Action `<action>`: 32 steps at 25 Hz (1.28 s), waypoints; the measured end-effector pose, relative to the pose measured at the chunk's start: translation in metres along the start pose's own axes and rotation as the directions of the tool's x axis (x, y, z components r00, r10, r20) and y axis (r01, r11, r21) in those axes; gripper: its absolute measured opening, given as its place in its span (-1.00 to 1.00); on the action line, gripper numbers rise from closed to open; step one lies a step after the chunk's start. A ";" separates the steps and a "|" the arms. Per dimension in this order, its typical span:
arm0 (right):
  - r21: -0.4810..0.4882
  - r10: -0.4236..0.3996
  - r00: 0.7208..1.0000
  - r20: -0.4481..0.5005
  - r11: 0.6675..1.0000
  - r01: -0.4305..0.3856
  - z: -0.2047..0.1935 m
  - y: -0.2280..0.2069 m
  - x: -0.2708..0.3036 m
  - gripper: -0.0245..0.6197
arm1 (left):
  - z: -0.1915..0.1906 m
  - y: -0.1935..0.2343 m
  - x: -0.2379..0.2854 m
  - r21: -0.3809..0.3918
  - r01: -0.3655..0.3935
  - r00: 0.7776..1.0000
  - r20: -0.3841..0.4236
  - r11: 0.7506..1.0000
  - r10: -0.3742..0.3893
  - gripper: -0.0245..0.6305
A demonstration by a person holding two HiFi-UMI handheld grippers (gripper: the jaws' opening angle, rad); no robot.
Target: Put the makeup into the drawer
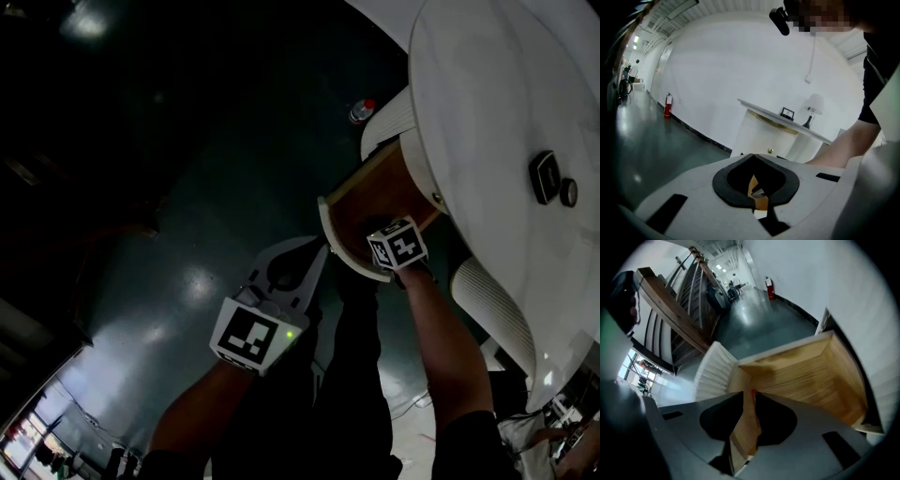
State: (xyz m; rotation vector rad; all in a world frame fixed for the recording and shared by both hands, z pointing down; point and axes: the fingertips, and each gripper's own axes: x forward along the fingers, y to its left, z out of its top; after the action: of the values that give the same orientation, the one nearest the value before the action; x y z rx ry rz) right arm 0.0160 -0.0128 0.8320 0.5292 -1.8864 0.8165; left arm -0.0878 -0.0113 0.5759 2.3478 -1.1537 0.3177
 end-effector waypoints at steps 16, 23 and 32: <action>0.118 -0.020 0.853 0.521 0.992 -0.049 0.065 0.127 -0.269 -0.75 | 0.121 -0.075 -0.070 0.063 0.054 0.998 0.015 0.997 -0.055 -0.90; 0.143 -0.120 0.727 0.676 0.989 0.030 0.086 0.146 -0.382 -0.81 | 0.191 -0.121 -0.091 0.236 0.082 0.993 0.066 0.968 -0.100 -0.90; 0.167 -0.196 0.589 0.784 0.980 0.103 0.083 0.133 -0.494 -0.84 | 0.225 -0.167 -0.091 0.245 0.119 0.984 0.102 0.962 -0.148 -0.90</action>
State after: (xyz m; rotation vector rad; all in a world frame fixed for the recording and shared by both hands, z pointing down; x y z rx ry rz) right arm 0.0885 0.0218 0.3196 1.2781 -2.5693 0.5927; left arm -0.0141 0.0166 0.2924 2.6735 -1.0536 0.2842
